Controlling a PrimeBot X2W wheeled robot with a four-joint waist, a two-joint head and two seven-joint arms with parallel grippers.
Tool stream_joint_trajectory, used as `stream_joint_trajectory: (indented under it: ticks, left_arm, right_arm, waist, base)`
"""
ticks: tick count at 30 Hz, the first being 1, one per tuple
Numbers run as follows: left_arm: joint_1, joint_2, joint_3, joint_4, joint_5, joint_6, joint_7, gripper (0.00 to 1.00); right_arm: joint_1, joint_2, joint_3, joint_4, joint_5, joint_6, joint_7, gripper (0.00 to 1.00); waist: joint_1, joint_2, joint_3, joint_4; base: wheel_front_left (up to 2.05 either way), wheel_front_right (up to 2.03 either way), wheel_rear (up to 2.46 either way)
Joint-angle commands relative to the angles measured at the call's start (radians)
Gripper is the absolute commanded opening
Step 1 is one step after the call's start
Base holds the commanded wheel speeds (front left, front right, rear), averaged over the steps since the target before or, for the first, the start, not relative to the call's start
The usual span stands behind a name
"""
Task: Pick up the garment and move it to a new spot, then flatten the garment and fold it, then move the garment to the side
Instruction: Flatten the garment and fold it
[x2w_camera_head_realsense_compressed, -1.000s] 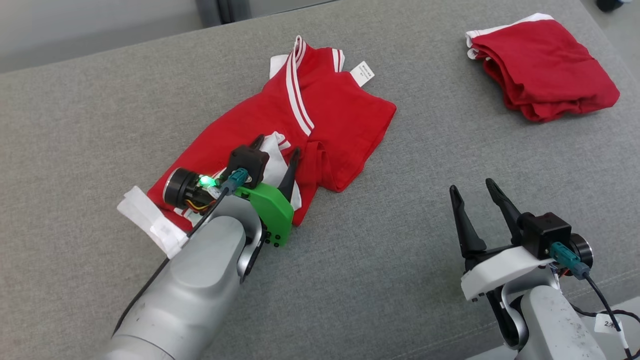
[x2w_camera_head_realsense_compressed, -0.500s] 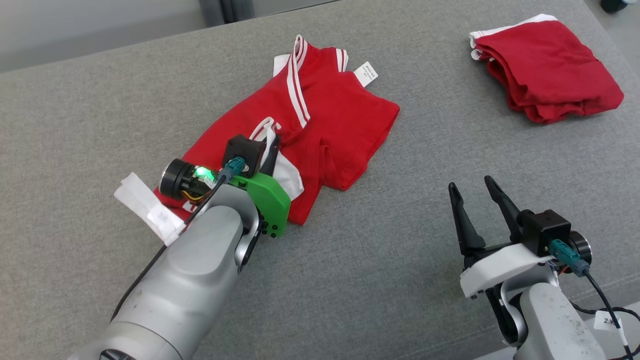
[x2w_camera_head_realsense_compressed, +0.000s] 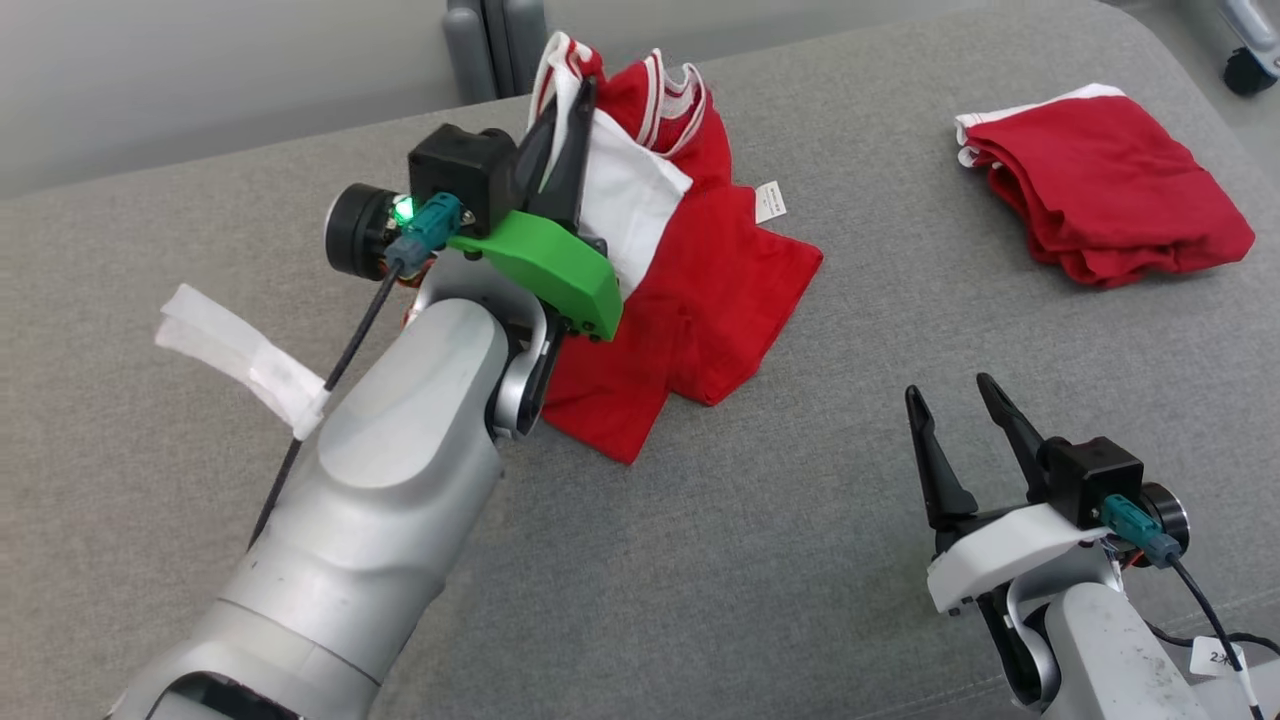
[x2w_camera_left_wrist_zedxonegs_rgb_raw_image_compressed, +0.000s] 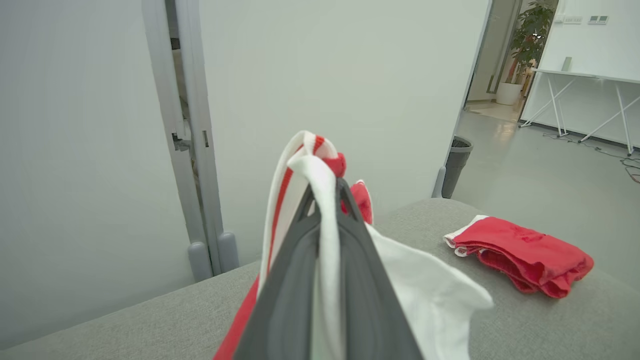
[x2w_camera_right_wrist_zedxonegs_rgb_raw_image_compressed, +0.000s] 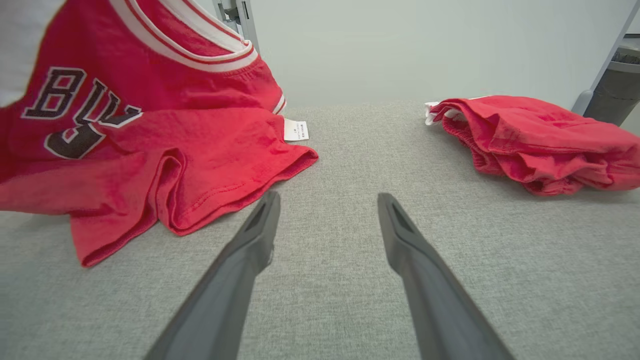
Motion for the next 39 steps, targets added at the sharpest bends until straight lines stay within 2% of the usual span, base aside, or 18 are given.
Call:
stream_joint_trajectory:
  ticks: [1, 7, 10, 17, 21, 27, 28, 30, 32, 36, 38, 39]
  left_arm:
    - [-0.012, 0.013, 0.027, 0.000, 0.015, 0.011, -0.002, 0.00]
    - [0.037, 0.092, 0.173, 0.058, -0.020, 0.037, -0.001, 0.00]
    - [0.070, 0.148, 0.253, 0.095, -0.046, 0.048, -0.001, 0.00]
    - [0.210, 0.242, 0.434, 0.122, -0.083, 0.062, -0.001, 0.00]
    - [0.301, 0.245, 0.515, 0.098, -0.090, 0.056, -0.001, 0.00]
    - [0.414, 0.208, 0.582, 0.072, -0.071, 0.036, -0.001, 0.00]
    - [0.429, 0.198, 0.592, 0.071, -0.067, 0.032, -0.001, 0.02]
    - [0.454, 0.180, 0.607, 0.069, -0.060, 0.021, -0.001, 0.15]
    - [0.475, 0.164, 0.626, 0.068, -0.053, 0.012, -0.001, 0.36]
    - [0.506, 0.143, 0.664, 0.068, -0.042, -0.009, -0.001, 0.47]
    - [0.520, 0.135, 0.677, 0.071, -0.036, -0.021, -0.001, 0.98]
    - [0.524, 0.133, 0.686, 0.070, -0.034, -0.028, -0.001, 1.00]
  right_arm:
    - [0.014, -0.004, -0.003, 0.002, 0.000, -0.002, -0.005, 1.00]
    - [0.019, -0.004, -0.010, 0.000, 0.001, -0.002, -0.005, 1.00]
    - [0.020, -0.004, -0.011, -0.002, 0.002, -0.002, -0.005, 1.00]
    - [0.029, -0.004, -0.028, -0.008, 0.001, -0.002, -0.005, 1.00]
    - [0.040, -0.004, -0.040, -0.007, -0.004, -0.002, -0.005, 1.00]
    - [0.041, -0.004, -0.036, -0.007, -0.007, -0.002, -0.005, 1.00]
    - [0.041, -0.004, -0.035, -0.007, -0.007, -0.002, -0.005, 1.00]
    - [0.040, -0.004, -0.033, -0.007, -0.008, -0.002, -0.005, 1.00]
    - [0.040, -0.004, -0.031, -0.006, -0.009, -0.002, -0.005, 1.00]
    - [0.042, -0.004, -0.028, -0.006, -0.011, -0.002, -0.005, 1.00]
    - [0.046, -0.004, -0.031, -0.007, -0.011, -0.002, -0.005, 1.00]
    - [0.047, -0.004, -0.032, -0.007, -0.013, -0.002, -0.005, 1.00]
  waist:
    - [-0.0001, -0.0001, -0.026, 0.022]
    - [-0.0001, -0.0001, -0.041, 0.043]
    - [-0.0001, -0.0001, -0.040, 0.049]
    - [-0.0001, -0.0001, -0.038, 0.066]
    - [-0.0001, -0.0001, -0.041, 0.082]
    - [-0.0001, -0.0001, -0.045, 0.101]
    - [-0.0001, -0.0001, -0.046, 0.103]
    - [-0.0001, -0.0001, -0.047, 0.105]
    - [-0.0001, -0.0001, -0.049, 0.106]
    - [-0.0001, -0.0001, -0.053, 0.104]
    - [-0.0001, -0.0001, -0.055, 0.104]
    - [-0.0001, -0.0001, -0.056, 0.104]
  base:
    - [0.00, 0.00, 0.00]
    - [0.00, 0.00, 0.00]
    - [0.00, 0.00, 0.00]
    - [0.00, 0.00, 0.00]
    - [0.00, 0.00, 0.00]
    - [0.00, 0.00, 0.00]
    - [0.00, 0.00, 0.00]
    - [0.00, 0.00, 0.00]
    - [0.00, 0.00, 0.00]
    - [0.00, 0.00, 0.00]
    - [0.00, 0.00, 0.00]
    - [0.00, 0.00, 0.00]
